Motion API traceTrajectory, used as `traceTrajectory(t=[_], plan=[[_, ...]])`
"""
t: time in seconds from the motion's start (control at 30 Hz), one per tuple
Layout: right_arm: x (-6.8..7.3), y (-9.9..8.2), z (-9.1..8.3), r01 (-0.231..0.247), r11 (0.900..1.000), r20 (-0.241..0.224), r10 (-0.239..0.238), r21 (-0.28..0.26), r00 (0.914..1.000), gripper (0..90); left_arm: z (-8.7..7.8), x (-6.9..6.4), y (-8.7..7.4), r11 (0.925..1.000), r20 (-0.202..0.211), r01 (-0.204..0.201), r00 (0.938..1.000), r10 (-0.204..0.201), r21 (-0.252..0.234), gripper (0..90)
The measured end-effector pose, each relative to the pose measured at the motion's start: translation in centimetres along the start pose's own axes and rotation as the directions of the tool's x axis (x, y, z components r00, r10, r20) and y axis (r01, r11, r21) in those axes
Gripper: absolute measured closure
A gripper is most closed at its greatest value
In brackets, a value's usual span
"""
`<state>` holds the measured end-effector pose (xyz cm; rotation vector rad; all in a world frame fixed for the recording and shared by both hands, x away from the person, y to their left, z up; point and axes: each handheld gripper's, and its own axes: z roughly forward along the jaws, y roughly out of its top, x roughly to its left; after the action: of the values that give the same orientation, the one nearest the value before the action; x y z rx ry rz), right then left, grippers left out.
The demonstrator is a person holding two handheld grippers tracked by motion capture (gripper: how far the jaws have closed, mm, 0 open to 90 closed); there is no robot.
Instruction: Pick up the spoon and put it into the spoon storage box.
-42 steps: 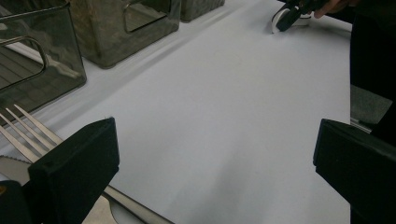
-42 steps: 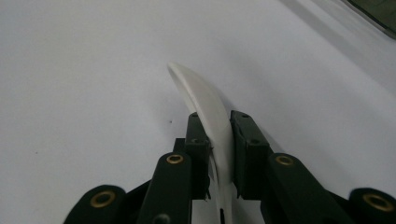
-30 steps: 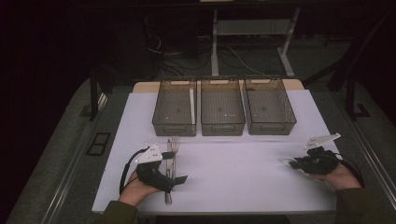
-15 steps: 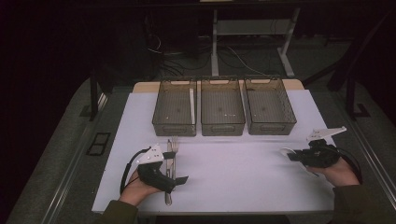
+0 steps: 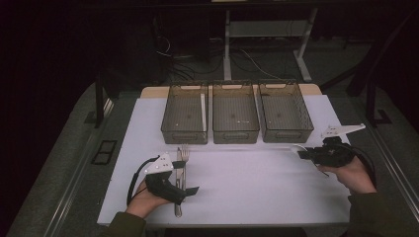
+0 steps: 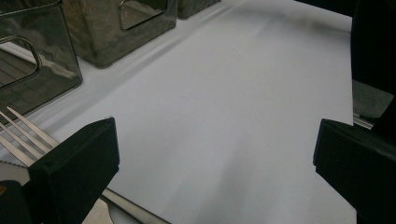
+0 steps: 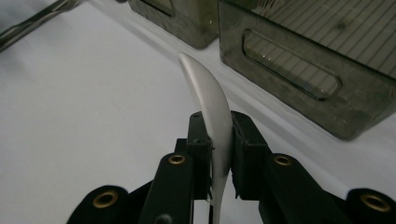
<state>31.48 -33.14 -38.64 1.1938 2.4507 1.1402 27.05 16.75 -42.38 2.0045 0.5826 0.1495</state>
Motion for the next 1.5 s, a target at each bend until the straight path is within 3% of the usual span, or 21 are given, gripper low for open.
traceTrajectory(t=[0.7,0.97,1.5], plan=[[1.2,4.1,0.9,0.023,0.9965,-0.025,-0.025,-0.080,0.9994,78.9,0.0,0.0,0.1,0.9999,-0.008,0.009,0.9999,-0.009,-0.011,0.0],[1.9,6.1,1.9,0.047,0.9944,-0.025,-0.049,-0.095,0.9985,79.0,-0.2,0.1,0.0,0.9998,-0.016,0.013,0.9998,-0.013,-0.017,0.0],[2.0,10.3,3.6,0.060,0.9911,-0.035,-0.064,-0.118,0.9973,79.0,-0.2,0.2,0.1,0.9996,-0.012,0.017,0.9998,-0.018,-0.021,0.0]])
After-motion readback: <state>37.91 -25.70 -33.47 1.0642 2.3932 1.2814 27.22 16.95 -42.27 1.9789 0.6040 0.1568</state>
